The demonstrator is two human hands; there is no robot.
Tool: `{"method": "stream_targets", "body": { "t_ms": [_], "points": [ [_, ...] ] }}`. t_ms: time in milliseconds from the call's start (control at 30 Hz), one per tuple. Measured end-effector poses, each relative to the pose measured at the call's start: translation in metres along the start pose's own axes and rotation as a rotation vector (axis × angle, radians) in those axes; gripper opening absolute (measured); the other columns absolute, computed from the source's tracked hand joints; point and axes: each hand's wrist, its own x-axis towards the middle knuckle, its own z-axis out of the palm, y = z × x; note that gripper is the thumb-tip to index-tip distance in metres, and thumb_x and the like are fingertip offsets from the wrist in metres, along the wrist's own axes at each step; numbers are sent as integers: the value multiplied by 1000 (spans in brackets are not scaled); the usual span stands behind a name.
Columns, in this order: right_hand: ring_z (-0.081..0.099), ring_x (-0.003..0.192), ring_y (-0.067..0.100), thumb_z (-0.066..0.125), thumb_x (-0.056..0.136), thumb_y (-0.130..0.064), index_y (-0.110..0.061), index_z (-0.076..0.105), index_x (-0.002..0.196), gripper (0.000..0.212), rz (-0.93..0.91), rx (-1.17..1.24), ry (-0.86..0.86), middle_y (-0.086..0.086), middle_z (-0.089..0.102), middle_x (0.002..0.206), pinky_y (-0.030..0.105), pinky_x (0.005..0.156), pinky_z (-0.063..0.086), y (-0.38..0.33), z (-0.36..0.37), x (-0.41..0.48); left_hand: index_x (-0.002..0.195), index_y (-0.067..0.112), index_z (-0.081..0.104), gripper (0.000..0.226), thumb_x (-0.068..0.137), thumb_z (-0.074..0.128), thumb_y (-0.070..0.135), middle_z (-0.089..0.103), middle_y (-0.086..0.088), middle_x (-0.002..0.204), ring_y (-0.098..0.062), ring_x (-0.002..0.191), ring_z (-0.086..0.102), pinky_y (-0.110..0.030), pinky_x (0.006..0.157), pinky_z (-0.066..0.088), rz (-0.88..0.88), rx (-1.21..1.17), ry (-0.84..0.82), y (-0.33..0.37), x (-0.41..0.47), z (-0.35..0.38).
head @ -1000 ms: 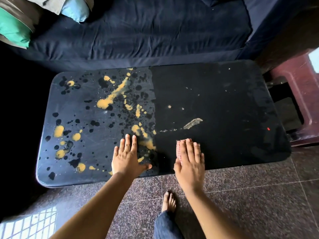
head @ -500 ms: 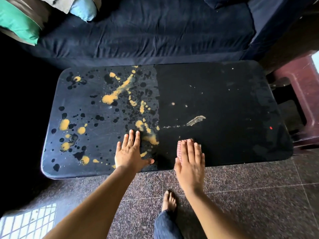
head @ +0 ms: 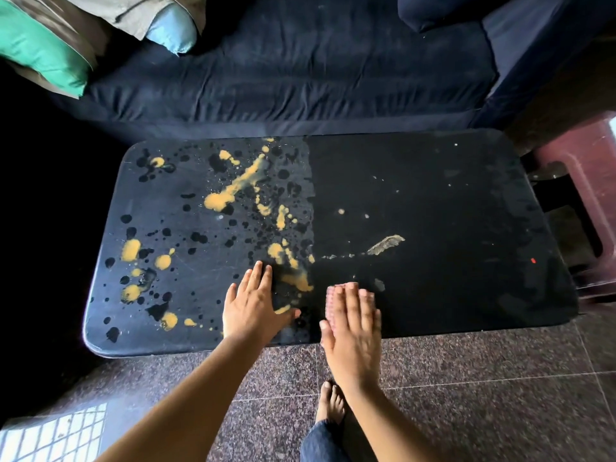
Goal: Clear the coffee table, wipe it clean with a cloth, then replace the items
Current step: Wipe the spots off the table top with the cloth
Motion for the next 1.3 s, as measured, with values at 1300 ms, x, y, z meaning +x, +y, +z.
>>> {"method": "stream_targets", "body": {
  "t_ms": [1300],
  "points": [
    [12, 145, 28, 38, 93, -43, -15, 20, 150, 66, -139, -7, -99, 5, 15, 158, 48, 116, 8, -111, -4, 274, 152, 21, 17, 59, 99, 35, 40, 15, 2, 159, -19, 145, 15, -39, 114, 22, -54, -29, 95, -67, 197, -109]
  ]
}}
